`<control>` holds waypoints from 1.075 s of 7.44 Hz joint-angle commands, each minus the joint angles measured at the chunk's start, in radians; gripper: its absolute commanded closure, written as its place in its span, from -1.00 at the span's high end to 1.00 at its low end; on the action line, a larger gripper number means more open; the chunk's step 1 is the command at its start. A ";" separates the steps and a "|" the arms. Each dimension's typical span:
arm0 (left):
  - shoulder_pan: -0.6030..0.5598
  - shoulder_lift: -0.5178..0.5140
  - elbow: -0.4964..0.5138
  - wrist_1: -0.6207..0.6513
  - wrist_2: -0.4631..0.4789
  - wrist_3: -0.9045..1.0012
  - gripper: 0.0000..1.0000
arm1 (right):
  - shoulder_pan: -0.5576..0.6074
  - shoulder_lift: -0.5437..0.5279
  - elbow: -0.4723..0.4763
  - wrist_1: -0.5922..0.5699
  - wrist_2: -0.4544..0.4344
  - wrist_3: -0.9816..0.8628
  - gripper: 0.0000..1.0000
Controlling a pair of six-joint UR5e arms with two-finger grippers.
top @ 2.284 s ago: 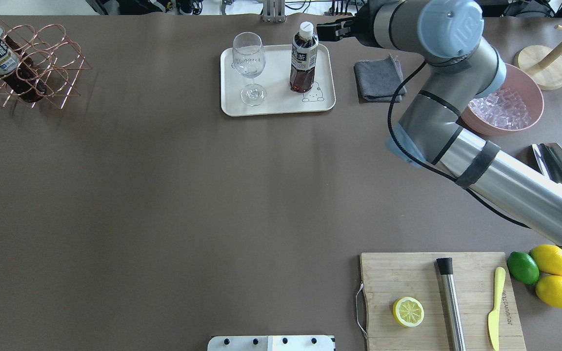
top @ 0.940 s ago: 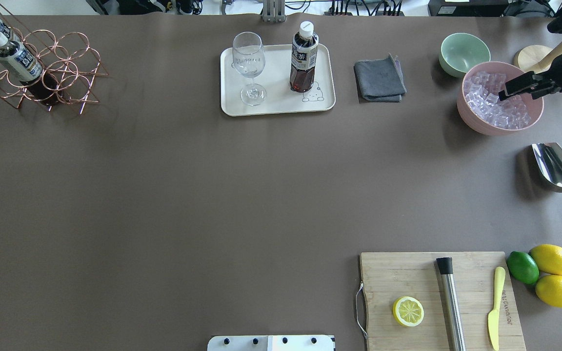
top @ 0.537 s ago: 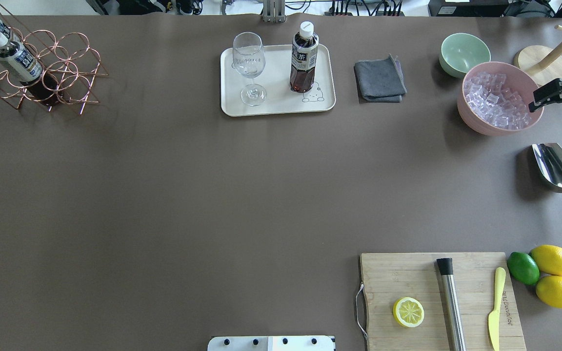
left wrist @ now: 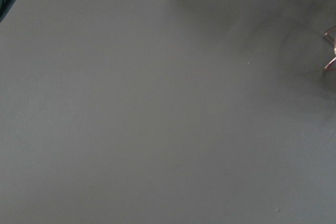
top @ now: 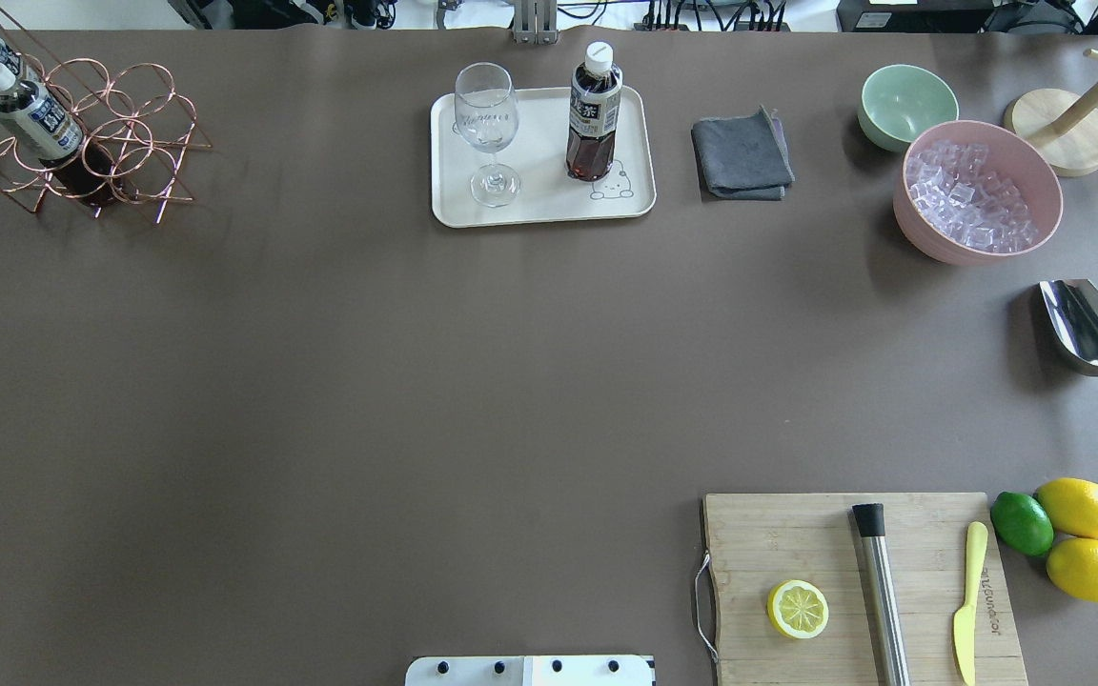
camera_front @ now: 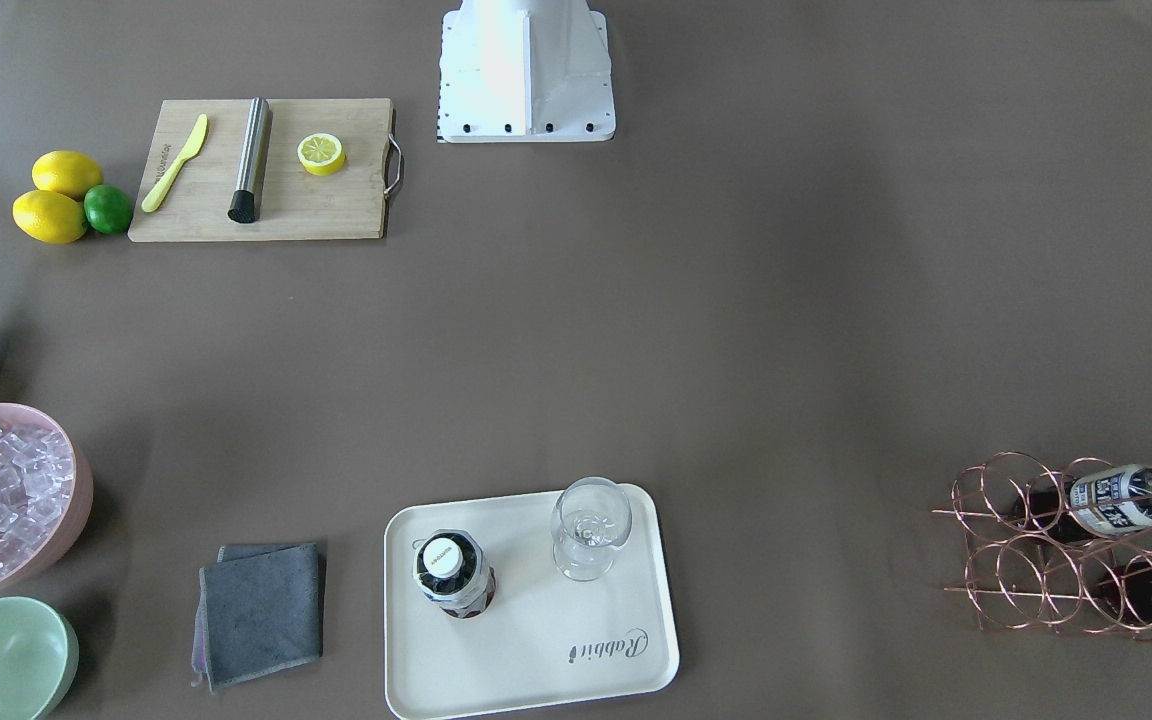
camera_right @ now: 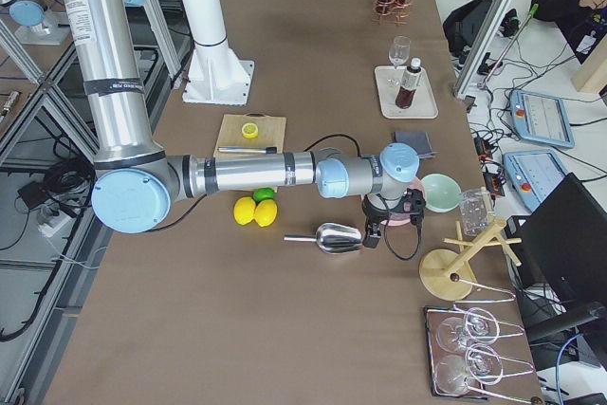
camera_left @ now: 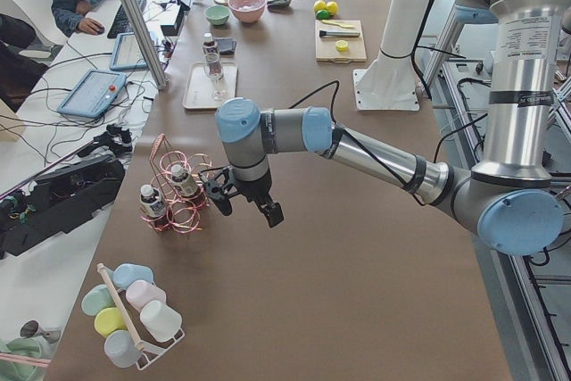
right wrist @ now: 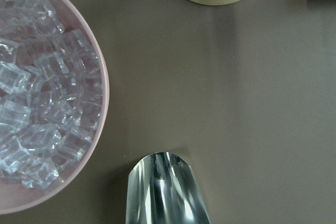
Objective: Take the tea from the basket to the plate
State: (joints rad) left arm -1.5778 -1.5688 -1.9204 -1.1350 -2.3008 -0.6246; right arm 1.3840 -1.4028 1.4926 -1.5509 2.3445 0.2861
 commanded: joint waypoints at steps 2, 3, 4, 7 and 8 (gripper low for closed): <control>-0.041 0.183 0.168 -0.299 0.003 0.254 0.97 | 0.116 -0.062 0.058 -0.109 -0.004 -0.197 0.98; -0.041 0.182 0.181 -0.302 0.003 0.307 0.97 | 0.118 -0.097 0.063 -0.101 -0.022 -0.203 0.98; -0.039 0.176 0.191 -0.316 0.003 0.429 0.97 | 0.124 -0.108 0.063 -0.101 -0.052 -0.240 0.98; -0.031 0.128 0.182 -0.380 0.006 0.523 0.97 | 0.116 -0.114 0.061 -0.097 -0.065 -0.236 0.99; -0.027 0.137 0.182 -0.441 0.032 0.522 0.97 | 0.104 -0.113 0.054 -0.097 -0.062 -0.232 0.99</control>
State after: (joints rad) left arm -1.6108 -1.4341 -1.7402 -1.4931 -2.2940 -0.1149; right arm 1.5004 -1.5121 1.5526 -1.6487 2.2824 0.0508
